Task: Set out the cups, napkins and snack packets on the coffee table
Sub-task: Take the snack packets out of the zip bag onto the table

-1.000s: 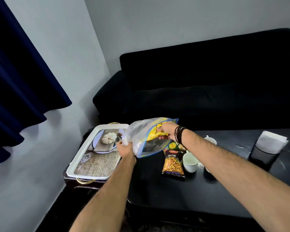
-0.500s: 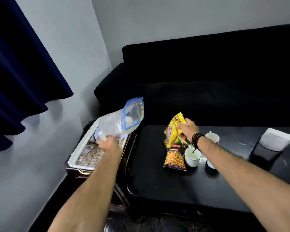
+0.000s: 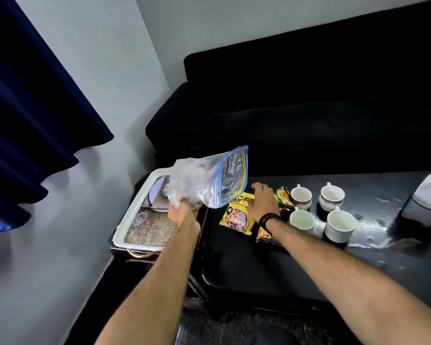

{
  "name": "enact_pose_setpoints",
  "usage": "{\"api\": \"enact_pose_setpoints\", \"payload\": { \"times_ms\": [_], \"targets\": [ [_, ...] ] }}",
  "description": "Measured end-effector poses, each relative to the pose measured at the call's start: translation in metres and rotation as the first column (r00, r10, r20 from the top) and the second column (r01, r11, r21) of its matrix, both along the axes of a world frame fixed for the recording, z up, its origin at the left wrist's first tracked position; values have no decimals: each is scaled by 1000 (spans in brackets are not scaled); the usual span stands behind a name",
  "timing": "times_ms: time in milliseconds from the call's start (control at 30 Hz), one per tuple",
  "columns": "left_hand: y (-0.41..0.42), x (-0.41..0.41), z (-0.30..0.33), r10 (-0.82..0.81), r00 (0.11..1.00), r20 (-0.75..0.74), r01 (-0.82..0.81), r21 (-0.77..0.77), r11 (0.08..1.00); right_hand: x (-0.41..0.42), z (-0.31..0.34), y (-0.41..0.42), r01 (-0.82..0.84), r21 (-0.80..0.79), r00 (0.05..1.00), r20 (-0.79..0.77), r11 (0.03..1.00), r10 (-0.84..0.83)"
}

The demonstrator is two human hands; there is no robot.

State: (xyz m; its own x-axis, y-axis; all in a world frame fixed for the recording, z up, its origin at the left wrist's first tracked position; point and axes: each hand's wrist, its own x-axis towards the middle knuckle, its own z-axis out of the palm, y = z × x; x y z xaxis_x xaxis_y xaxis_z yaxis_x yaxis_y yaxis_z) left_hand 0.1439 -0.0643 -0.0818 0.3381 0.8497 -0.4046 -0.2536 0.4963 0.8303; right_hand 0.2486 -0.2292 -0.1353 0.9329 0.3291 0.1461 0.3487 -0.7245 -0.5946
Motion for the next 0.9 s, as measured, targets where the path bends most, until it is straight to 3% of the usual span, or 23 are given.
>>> {"api": "enact_pose_setpoints", "payload": {
  "times_ms": [67, 133, 200, 233, 267, 333, 400, 467, 533, 633, 767, 800, 833, 900],
  "targets": [
    [-4, 1, -1, -25, 1000, 14, 25, -8, 1000, 3, 19, -4, 147, 397, 955, -297, 906, -24],
    [-13, 2, -1, -65, 998, -6, 65, 23, 998, 3, 40, -12, 314, 668, 754, -607, 674, 250],
    [-25, 4, -1, -130, 988, -84, 140, 130, 982, 6, 55, -20, 353, 798, 570, -598, 489, 564],
    [-31, 4, 0, -163, 975, -149, 193, 211, 958, 6, 61, -22, 339, 833, 537, -553, 437, 637],
    [-38, 3, 1, -190, 956, -223, 252, 295, 922, 5, 68, -23, 312, 850, 552, -525, 424, 647],
    [-50, 4, 7, -265, 902, -340, 397, 417, 818, 0, 82, -20, 168, 839, 682, -478, 517, 553],
    [-66, 5, 22, -429, 849, -308, 526, 421, 739, -3, 90, -17, -16, 742, 824, -370, 670, 430],
    [-83, 6, 40, -601, 775, -197, 626, 376, 683, 0, 94, -19, -35, 663, 882, -332, 748, 335],
    [-93, 10, 55, -696, 711, -101, 671, 393, 628, 2, 98, -28, 95, 647, 895, -388, 756, 219],
    [-97, 14, 69, -751, 651, -110, 693, 489, 529, 5, 112, -52, 262, 676, 843, -508, 689, 177],
    [-110, 22, 78, -796, 509, -327, 766, 593, 246, -3, 134, -84, 127, 629, 751, -566, 767, 341],
    [-117, 24, 78, -767, 532, -358, 750, 621, 230, -4, 141, -91, 116, 631, 754, -558, 767, 345],
    [-125, 25, 80, -718, 602, -349, 715, 635, 291, -5, 146, -96, 134, 656, 761, -548, 743, 347],
    [-141, 28, 88, -590, 764, -261, 597, 632, 494, -7, 155, -109, 221, 759, 751, -533, 613, 389]
  ]
}}
